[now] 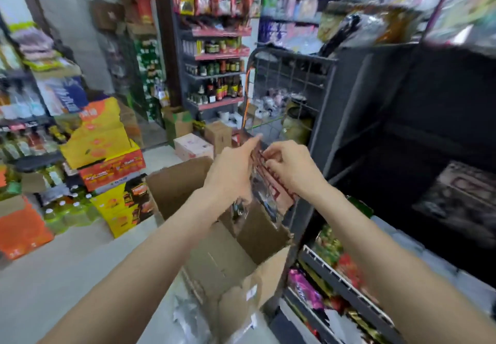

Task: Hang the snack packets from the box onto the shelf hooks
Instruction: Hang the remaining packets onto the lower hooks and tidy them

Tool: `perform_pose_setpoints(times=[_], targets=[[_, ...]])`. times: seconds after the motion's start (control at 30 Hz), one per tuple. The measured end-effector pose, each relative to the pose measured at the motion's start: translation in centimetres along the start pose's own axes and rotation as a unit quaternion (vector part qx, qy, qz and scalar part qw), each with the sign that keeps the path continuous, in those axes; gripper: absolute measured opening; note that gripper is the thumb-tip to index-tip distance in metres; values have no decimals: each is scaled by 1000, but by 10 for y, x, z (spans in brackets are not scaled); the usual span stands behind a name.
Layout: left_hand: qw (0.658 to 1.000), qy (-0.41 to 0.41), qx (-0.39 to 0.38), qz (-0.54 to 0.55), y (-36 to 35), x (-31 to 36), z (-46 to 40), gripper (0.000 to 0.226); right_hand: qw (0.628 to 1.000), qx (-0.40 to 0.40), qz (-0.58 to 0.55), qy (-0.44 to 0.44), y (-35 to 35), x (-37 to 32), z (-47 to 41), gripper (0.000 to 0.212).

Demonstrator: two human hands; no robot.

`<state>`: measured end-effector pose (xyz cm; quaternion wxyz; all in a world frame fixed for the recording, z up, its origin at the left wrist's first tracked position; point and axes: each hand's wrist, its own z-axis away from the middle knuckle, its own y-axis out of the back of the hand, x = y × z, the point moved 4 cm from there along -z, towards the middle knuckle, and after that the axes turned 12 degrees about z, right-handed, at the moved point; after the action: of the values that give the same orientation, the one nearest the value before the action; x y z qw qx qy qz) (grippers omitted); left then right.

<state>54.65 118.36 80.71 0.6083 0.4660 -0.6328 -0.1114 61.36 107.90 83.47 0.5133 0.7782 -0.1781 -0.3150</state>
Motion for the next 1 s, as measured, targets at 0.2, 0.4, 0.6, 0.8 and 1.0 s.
perform_pose_setpoints(times=[0.2,0.4,0.6,0.8,1.0], targets=[[989,-146,23,22,-56,85,13,22,984,84,124,-93,59,56,88,22],[981,-169,-90,-31,-128,153,14,44,961,97,141,-215,96,132,162,18],[972,-189,-141,-8,-202,194,20,34,933,148,-83,-318,89,221,220,19],[975,-138,-166,44,-242,214,24,27,903,185,-141,-360,79,273,232,11],[986,-107,-120,54,-243,207,8,27,906,184,-155,-348,88,307,218,12]])
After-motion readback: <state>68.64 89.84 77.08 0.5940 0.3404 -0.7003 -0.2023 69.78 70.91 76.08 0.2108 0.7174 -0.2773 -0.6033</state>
